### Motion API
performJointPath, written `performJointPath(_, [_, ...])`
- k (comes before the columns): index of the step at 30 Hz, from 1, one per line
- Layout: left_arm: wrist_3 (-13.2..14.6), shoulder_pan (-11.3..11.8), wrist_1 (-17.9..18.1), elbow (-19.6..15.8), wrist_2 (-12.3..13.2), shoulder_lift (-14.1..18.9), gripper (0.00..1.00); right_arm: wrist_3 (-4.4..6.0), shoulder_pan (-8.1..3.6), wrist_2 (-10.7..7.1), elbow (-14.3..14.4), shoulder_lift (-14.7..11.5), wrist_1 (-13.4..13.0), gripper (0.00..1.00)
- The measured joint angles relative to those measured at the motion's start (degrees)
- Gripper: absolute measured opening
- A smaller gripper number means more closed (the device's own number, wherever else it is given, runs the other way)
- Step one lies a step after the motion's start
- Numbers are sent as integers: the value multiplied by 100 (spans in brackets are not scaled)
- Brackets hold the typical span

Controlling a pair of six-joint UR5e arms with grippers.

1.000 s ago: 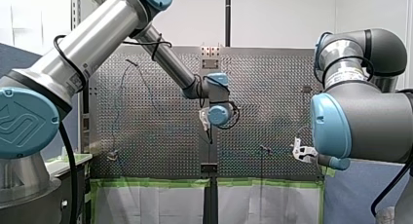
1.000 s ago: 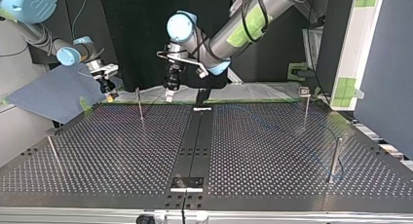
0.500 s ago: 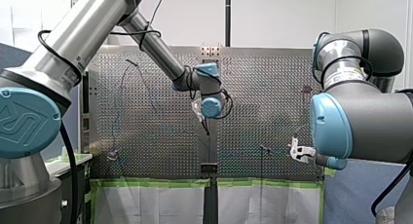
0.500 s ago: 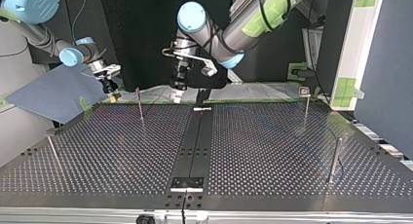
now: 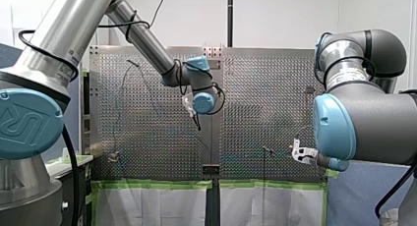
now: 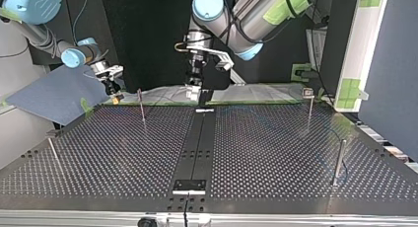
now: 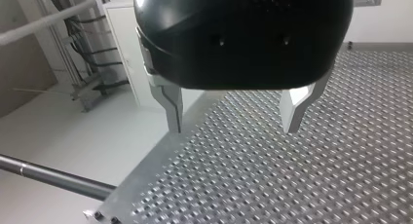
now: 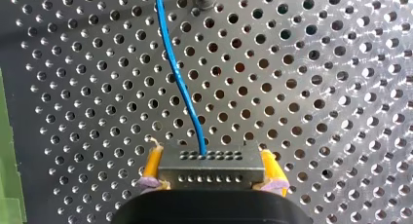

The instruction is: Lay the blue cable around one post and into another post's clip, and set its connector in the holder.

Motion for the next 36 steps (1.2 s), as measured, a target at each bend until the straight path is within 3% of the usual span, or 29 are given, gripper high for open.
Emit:
performJointPath(7, [9, 44, 152, -345, -94, -229, 100, 41, 15, 0, 0, -1, -11, 0])
performJointPath(21, [-33, 293, 174, -1081, -295, -258, 100, 110, 19, 0, -2, 0, -53, 0])
performJointPath(29, [-48, 451, 171, -1473, -263, -253, 100, 144, 25, 0, -2, 1, -97, 0])
performJointPath(36, [23, 632, 228, -1796, 2, -251, 100, 113, 34, 5, -15, -1, -91, 0])
